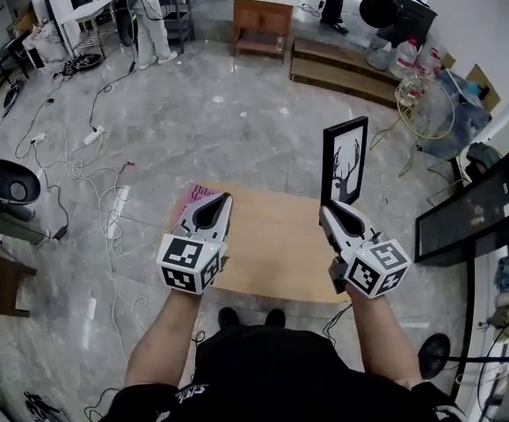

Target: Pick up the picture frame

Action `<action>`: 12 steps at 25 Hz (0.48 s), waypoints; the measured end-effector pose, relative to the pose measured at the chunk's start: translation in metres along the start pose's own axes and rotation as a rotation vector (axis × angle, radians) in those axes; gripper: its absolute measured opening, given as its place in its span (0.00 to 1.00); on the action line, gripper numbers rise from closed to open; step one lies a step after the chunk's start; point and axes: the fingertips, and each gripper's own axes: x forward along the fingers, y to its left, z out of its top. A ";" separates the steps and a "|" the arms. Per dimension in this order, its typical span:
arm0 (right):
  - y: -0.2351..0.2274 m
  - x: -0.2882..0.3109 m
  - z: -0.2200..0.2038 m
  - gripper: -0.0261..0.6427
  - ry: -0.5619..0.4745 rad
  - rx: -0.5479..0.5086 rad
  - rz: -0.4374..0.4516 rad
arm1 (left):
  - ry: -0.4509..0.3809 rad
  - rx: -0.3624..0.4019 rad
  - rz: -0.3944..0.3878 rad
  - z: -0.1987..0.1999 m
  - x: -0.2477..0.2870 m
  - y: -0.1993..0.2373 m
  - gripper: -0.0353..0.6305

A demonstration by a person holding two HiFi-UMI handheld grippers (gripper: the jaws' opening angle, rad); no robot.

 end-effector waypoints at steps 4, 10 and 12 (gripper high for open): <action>0.004 0.007 0.015 0.14 -0.029 0.009 0.007 | -0.032 0.037 0.015 0.027 0.001 0.009 0.06; 0.008 0.005 0.027 0.14 -0.072 0.013 0.028 | -0.054 0.076 0.046 0.046 -0.002 0.016 0.06; 0.011 0.005 0.030 0.14 -0.082 -0.004 0.032 | -0.052 0.078 0.051 0.046 -0.004 0.019 0.07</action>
